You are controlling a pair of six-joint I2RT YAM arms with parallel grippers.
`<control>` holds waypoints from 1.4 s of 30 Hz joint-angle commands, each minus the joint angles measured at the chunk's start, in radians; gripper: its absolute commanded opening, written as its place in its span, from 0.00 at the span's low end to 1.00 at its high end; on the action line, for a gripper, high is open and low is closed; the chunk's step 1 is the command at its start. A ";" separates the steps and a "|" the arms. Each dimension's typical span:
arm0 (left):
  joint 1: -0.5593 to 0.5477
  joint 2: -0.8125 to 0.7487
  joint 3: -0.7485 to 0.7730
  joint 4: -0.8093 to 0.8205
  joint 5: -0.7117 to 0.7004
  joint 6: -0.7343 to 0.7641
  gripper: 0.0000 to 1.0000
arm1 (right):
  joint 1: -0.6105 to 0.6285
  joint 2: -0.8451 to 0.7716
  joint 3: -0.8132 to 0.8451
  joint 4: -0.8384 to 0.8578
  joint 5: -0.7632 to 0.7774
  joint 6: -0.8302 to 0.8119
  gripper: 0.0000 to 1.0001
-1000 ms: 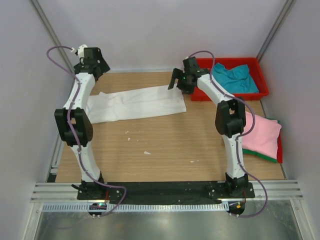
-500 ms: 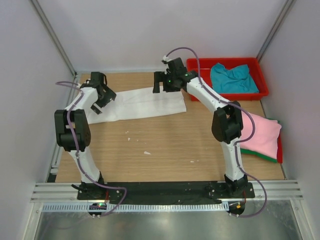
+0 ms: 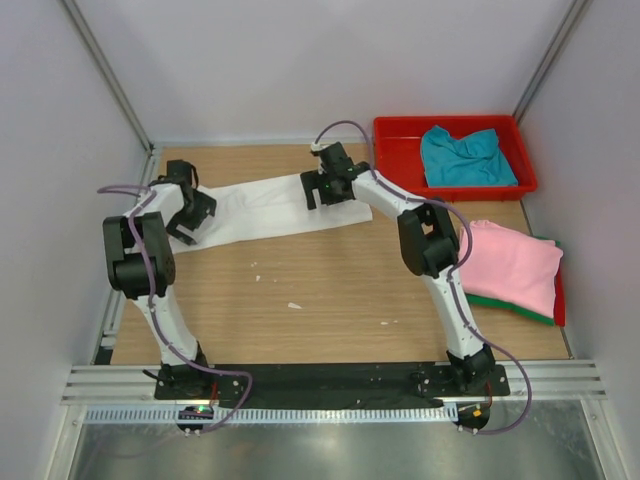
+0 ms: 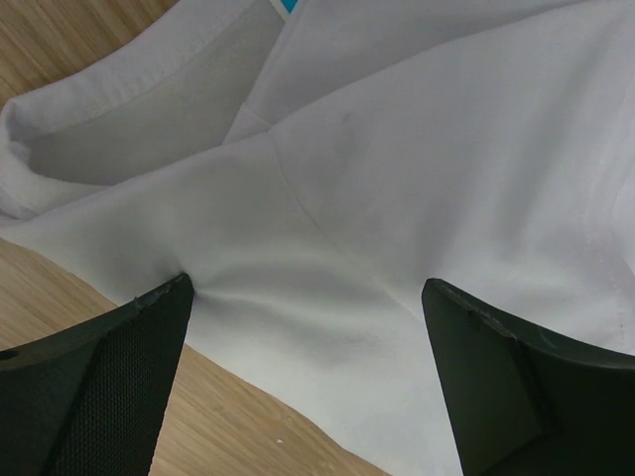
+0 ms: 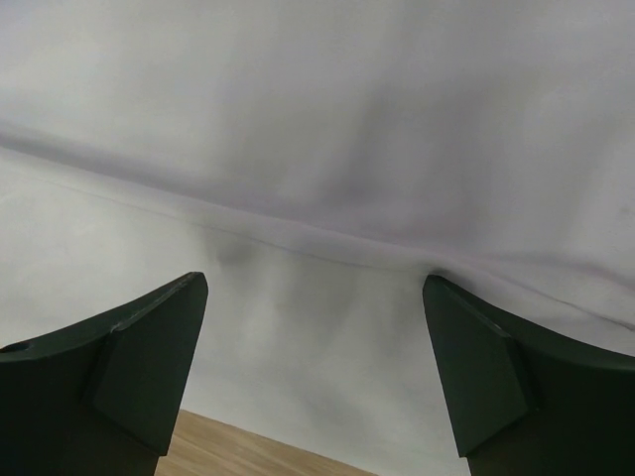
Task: Fold and stack the t-shirts
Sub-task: Fold the tshirt
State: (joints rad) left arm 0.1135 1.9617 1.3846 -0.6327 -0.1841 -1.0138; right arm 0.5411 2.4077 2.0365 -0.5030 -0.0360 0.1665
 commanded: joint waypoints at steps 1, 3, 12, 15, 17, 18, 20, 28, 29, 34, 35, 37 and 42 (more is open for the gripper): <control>0.011 0.037 -0.016 0.001 -0.008 -0.026 0.99 | -0.003 -0.002 -0.010 0.030 0.074 -0.051 0.97; 0.024 0.040 -0.015 -0.027 -0.032 -0.034 0.99 | -0.004 -0.015 -0.071 0.049 0.065 -0.050 0.97; 0.084 0.071 0.042 -0.039 -0.083 0.024 1.00 | 0.048 -0.182 -0.349 0.076 0.050 -0.002 0.95; 0.084 0.120 0.100 -0.035 -0.086 0.059 1.00 | 0.066 -0.255 -0.442 0.078 -0.001 0.010 0.95; 0.084 0.150 0.138 -0.030 -0.060 0.089 0.99 | 0.077 -0.284 -0.511 0.069 -0.005 0.013 0.95; 0.084 0.181 0.154 -0.030 -0.052 0.095 0.99 | 0.091 -0.321 -0.538 0.066 -0.004 0.019 0.95; 0.084 0.213 0.206 -0.033 -0.034 0.104 0.99 | 0.102 -0.360 -0.620 0.073 0.007 0.031 0.95; 0.051 0.338 0.346 -0.002 0.060 0.213 0.97 | 0.161 -0.558 -0.795 0.104 -0.083 0.105 0.95; 0.045 0.342 0.385 -0.004 0.070 0.265 0.96 | 0.172 -0.573 -0.792 0.098 -0.090 0.099 0.95; 0.038 0.258 0.448 -0.013 0.100 0.343 0.98 | 0.204 -0.643 -0.676 0.044 -0.036 0.016 0.95; 0.037 0.238 0.456 -0.012 0.104 0.353 0.99 | 0.204 -0.648 -0.653 0.035 -0.024 0.001 0.96; 0.037 0.197 0.484 -0.012 0.133 0.382 0.99 | 0.204 -0.650 -0.568 0.020 -0.001 -0.042 0.97; 0.037 0.126 0.533 -0.021 0.166 0.368 1.00 | 0.203 -0.598 -0.440 0.015 0.082 -0.195 1.00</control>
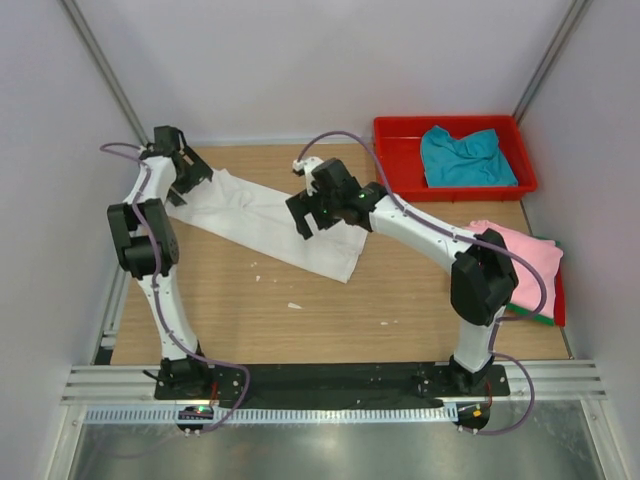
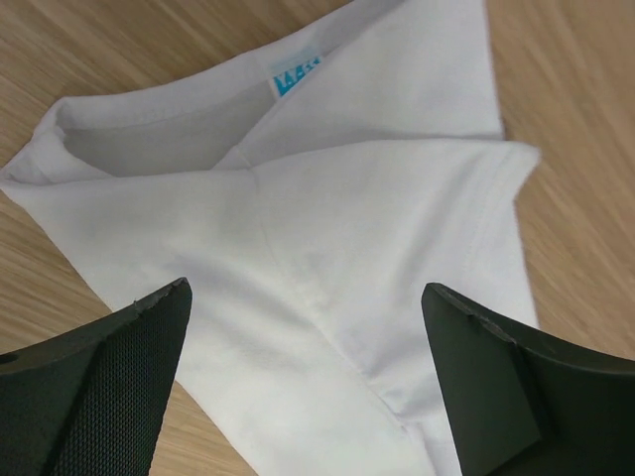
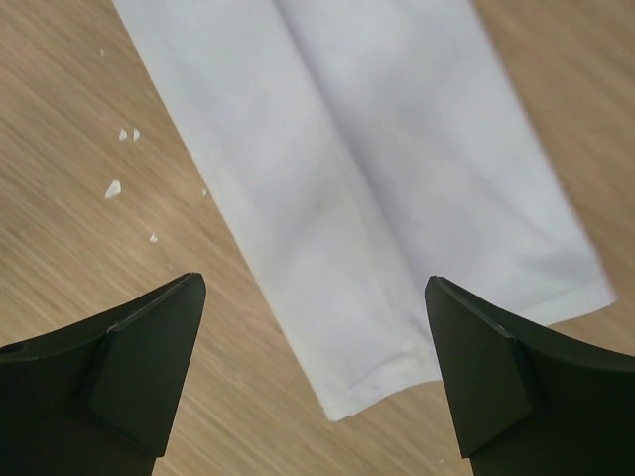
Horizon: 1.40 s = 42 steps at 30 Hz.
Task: Fold and stack the t-shirts
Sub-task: Fold the tshirt
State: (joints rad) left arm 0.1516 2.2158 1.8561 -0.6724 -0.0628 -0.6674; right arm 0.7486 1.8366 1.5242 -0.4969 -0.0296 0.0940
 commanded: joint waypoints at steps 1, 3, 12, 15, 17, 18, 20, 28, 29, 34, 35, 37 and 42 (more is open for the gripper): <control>-0.003 -0.139 0.055 0.019 0.032 -0.022 1.00 | -0.005 -0.011 0.082 0.030 0.088 -0.149 1.00; -0.006 -0.171 0.042 0.020 0.017 -0.064 1.00 | -0.015 0.039 0.083 0.049 0.112 -0.215 1.00; -0.063 -0.225 -0.113 0.056 -0.146 -0.331 1.00 | -0.051 0.202 0.140 0.040 0.042 -0.273 1.00; -0.073 -0.220 -0.159 0.066 -0.189 -0.389 1.00 | -0.052 0.233 0.140 0.046 -0.003 -0.281 1.00; -0.081 -0.194 -0.169 0.071 -0.198 -0.402 1.00 | -0.055 0.257 0.131 0.060 -0.010 -0.281 1.00; -0.083 -0.182 -0.167 0.070 -0.186 -0.412 1.00 | -0.057 0.266 0.126 0.061 -0.010 -0.281 1.00; -0.087 -0.142 -0.166 0.069 -0.181 -0.428 1.00 | -0.061 0.291 0.116 0.064 -0.004 -0.280 0.99; -0.099 0.036 -0.052 0.096 -0.154 -0.367 1.00 | -0.064 0.282 -0.024 0.101 0.007 -0.202 0.97; -0.101 0.054 -0.034 0.094 -0.149 -0.357 1.00 | -0.064 0.274 -0.044 0.104 0.005 -0.188 0.97; -0.133 0.140 0.051 0.094 -0.152 -0.278 1.00 | -0.064 0.201 -0.160 0.101 0.016 -0.070 0.97; -0.136 0.153 0.075 0.094 -0.141 -0.247 1.00 | -0.066 0.190 -0.173 0.097 0.017 -0.054 0.97; -0.142 0.183 0.100 0.089 -0.123 -0.219 1.00 | -0.066 0.159 -0.203 0.081 0.001 0.013 0.97; -0.182 0.242 0.188 0.065 -0.089 -0.135 1.00 | -0.045 0.073 -0.307 0.099 -0.082 0.202 0.96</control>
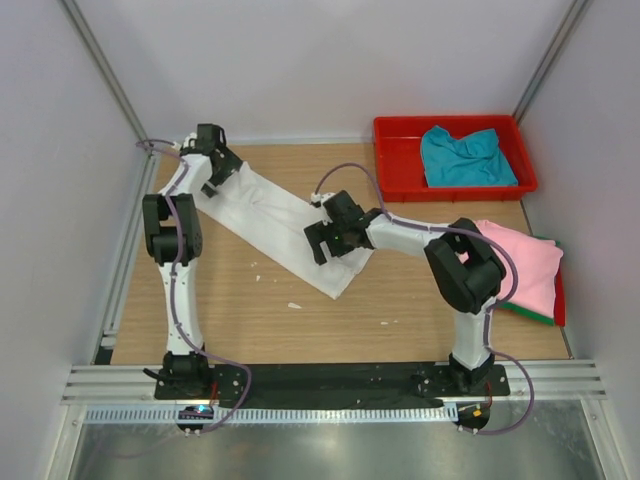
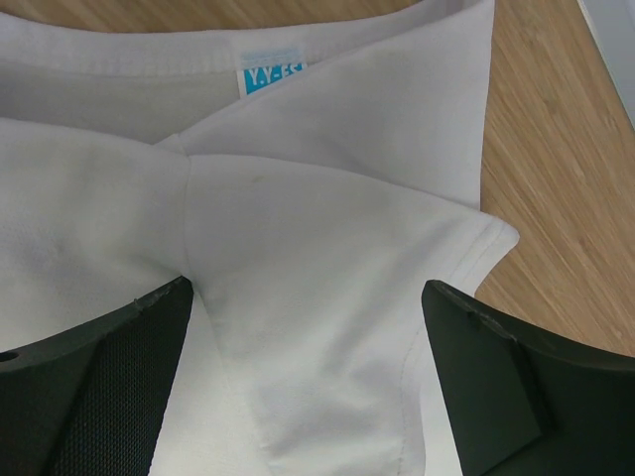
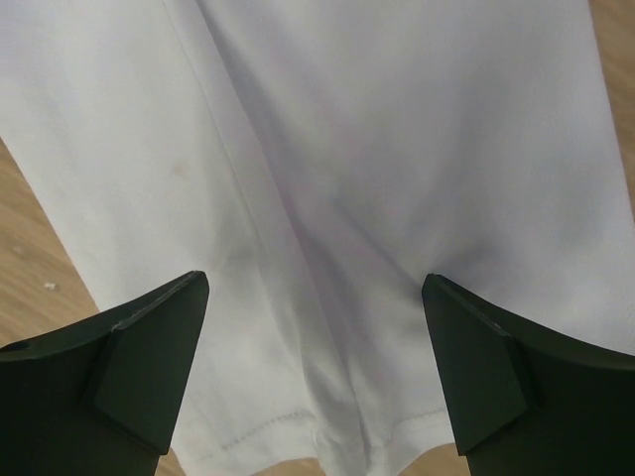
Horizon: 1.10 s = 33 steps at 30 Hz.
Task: Fold and stack the t-shirts
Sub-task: Fold the tshirt
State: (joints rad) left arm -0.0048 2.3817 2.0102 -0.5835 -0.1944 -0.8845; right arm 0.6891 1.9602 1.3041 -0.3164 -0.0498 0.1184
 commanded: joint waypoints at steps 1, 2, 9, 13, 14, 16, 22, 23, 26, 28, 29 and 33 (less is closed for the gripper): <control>-0.035 0.091 0.045 -0.024 0.046 0.096 1.00 | 0.027 -0.069 -0.109 -0.050 -0.059 0.200 0.96; -0.044 0.099 0.057 -0.024 0.050 0.110 1.00 | 0.055 -0.096 -0.127 -0.040 -0.047 0.239 0.96; -0.127 0.160 0.145 -0.030 0.136 0.216 1.00 | 0.136 -0.118 -0.293 0.080 -0.058 0.380 0.95; -0.162 0.160 0.145 -0.022 0.173 0.228 1.00 | 0.213 -0.123 -0.302 0.071 -0.009 0.414 0.95; -0.169 0.162 0.151 -0.021 0.184 0.236 1.00 | 0.230 -0.118 -0.287 0.047 0.008 0.412 0.95; -0.192 0.165 0.157 -0.018 0.190 0.240 1.00 | 0.280 -0.103 -0.241 -0.007 0.016 0.405 0.95; -0.247 0.169 0.157 -0.001 0.233 0.246 1.00 | 0.383 -0.110 -0.252 0.016 -0.064 0.369 0.94; -0.259 0.168 0.156 -0.001 0.231 0.251 1.00 | 0.392 -0.115 -0.256 0.011 -0.064 0.382 0.94; -0.276 0.155 0.133 0.005 0.228 0.265 1.00 | 0.400 -0.141 -0.269 -0.004 -0.058 0.426 0.94; -0.282 0.149 0.115 0.010 0.224 0.275 1.00 | 0.403 -0.153 -0.269 -0.024 -0.071 0.444 0.95; -0.284 0.142 0.111 0.013 0.225 0.278 1.00 | 0.403 -0.165 -0.270 -0.023 -0.118 0.455 0.95; -0.284 0.111 0.102 0.011 0.237 0.305 1.00 | 0.415 -0.201 -0.258 -0.045 -0.168 0.503 0.95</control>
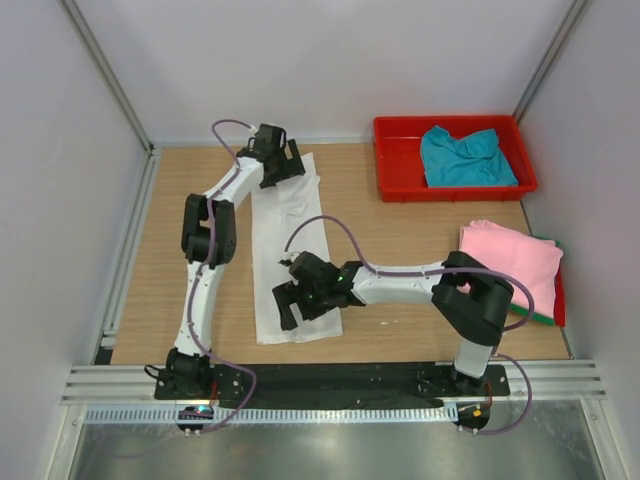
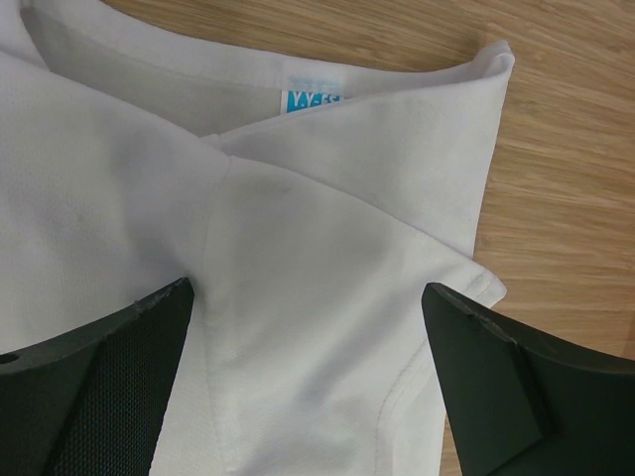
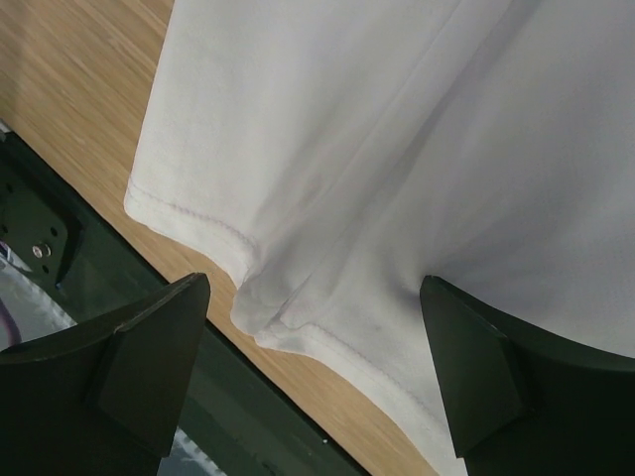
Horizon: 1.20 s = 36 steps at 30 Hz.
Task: Fold and stack the t-shirts
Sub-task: Fold the tshirt
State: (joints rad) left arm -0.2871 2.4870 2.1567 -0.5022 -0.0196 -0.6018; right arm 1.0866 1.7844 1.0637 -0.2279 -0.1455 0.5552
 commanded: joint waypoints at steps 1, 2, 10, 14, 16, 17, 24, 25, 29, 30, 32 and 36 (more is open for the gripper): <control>-0.003 -0.006 -0.046 -0.070 0.066 0.036 1.00 | 0.018 -0.034 -0.004 -0.149 -0.075 0.071 0.95; -0.001 -0.022 -0.043 -0.070 0.069 0.045 1.00 | 0.018 -0.045 0.014 -0.165 -0.077 0.074 0.95; -0.001 -0.218 0.101 -0.113 0.150 0.091 1.00 | 0.009 -0.204 0.310 -0.408 0.195 0.098 1.00; -0.001 -0.347 0.163 -0.156 0.136 0.088 1.00 | -0.043 -0.270 0.404 -0.510 0.357 0.149 1.00; 0.000 -0.414 0.132 -0.180 0.091 0.082 1.00 | -0.091 -0.307 0.404 -0.541 0.371 0.170 1.00; 0.000 -0.486 0.114 -0.209 0.072 0.082 1.00 | -0.147 -0.359 0.388 -0.541 0.366 0.201 1.00; 0.000 -0.925 -0.398 -0.288 0.001 -0.059 1.00 | -0.326 -0.542 0.135 -0.455 0.293 0.200 1.00; 0.000 -0.989 -0.500 -0.268 0.033 -0.108 1.00 | -0.324 -0.543 0.119 -0.462 0.290 0.199 1.00; -0.001 -1.232 -0.965 -0.234 0.151 -0.220 0.96 | -0.324 -0.585 -0.036 -0.409 0.198 0.245 0.99; -0.001 -1.320 -1.024 -0.240 0.168 -0.242 0.94 | -0.323 -0.600 -0.124 -0.359 0.158 0.262 0.96; -0.001 -1.401 -1.144 -0.243 0.191 -0.275 0.89 | -0.324 -0.652 -0.210 -0.305 0.077 0.316 0.92; -0.003 -1.569 -1.376 -0.271 0.233 -0.393 0.82 | -0.323 -0.741 -0.405 -0.231 0.020 0.374 0.85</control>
State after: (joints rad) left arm -0.2874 1.0481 0.8421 -0.7494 0.1425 -0.8692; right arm 0.7601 1.1271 0.7246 -0.5667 -0.0429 0.8536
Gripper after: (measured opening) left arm 0.829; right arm 0.862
